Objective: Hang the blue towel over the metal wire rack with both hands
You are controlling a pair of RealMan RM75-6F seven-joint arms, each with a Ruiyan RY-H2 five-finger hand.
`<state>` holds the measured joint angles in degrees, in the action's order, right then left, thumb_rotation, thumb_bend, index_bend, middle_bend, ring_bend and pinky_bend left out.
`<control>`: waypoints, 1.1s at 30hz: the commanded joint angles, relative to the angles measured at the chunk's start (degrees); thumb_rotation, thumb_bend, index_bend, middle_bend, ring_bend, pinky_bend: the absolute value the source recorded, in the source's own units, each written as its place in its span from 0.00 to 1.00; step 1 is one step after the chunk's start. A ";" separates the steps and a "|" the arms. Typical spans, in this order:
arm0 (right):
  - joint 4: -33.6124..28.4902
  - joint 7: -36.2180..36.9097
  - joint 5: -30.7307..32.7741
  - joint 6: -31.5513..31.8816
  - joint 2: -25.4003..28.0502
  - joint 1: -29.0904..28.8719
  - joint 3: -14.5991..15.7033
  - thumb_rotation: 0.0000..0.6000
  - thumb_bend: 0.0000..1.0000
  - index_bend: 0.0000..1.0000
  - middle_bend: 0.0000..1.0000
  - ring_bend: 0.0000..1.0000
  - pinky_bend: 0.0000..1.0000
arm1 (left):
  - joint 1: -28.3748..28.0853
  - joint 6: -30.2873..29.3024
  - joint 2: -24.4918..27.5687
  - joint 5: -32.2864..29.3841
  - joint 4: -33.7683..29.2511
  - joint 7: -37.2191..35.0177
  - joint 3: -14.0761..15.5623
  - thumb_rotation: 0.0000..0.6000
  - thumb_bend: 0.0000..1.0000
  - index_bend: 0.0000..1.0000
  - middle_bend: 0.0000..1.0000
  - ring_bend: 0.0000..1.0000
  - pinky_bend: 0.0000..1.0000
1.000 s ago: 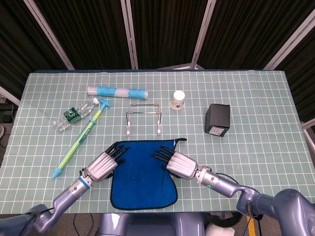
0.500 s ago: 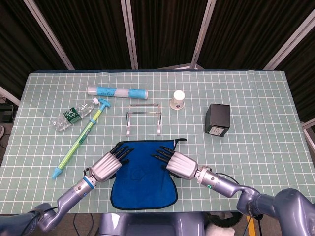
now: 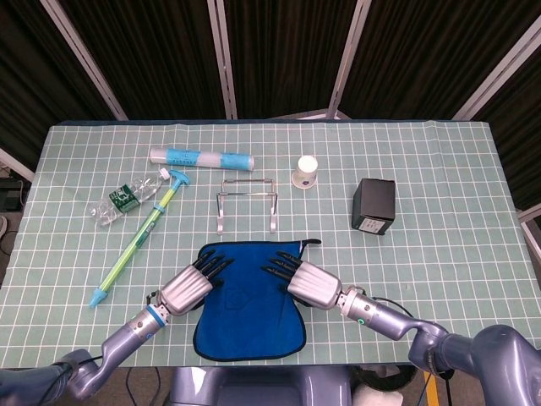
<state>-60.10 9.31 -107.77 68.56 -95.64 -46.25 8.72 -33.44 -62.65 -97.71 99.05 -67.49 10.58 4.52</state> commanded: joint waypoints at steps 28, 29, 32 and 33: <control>-24.41 -11.95 4.97 1.41 17.54 -3.78 -12.79 1.00 0.55 0.65 0.05 0.00 0.00 | -3.33 -7.89 8.00 -4.73 -15.91 0.98 -12.34 1.00 0.57 0.74 0.00 0.00 0.00; -25.43 -12.62 5.69 0.87 18.54 -4.18 -13.84 1.00 0.55 0.65 0.05 0.00 0.00 | -3.74 -7.76 8.74 -5.42 -17.00 1.47 -13.44 1.00 0.57 0.74 0.00 0.00 0.00; -27.35 -14.16 7.54 -0.36 20.45 -5.12 -16.32 1.00 0.55 0.65 0.05 0.00 0.00 | -4.76 -7.24 10.47 -6.89 -19.29 3.09 -15.77 1.00 0.57 0.74 0.00 0.00 0.00; -27.70 -14.44 8.00 -0.61 20.79 -5.32 -16.88 1.00 0.55 0.65 0.05 0.00 0.00 | -4.96 -7.22 10.79 -7.19 -19.73 3.48 -16.28 1.00 0.57 0.74 0.00 0.00 0.00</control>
<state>-86.93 -4.32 -100.68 68.68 -75.54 -50.94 -7.20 -37.75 -70.06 -87.71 92.71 -86.25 13.17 -10.77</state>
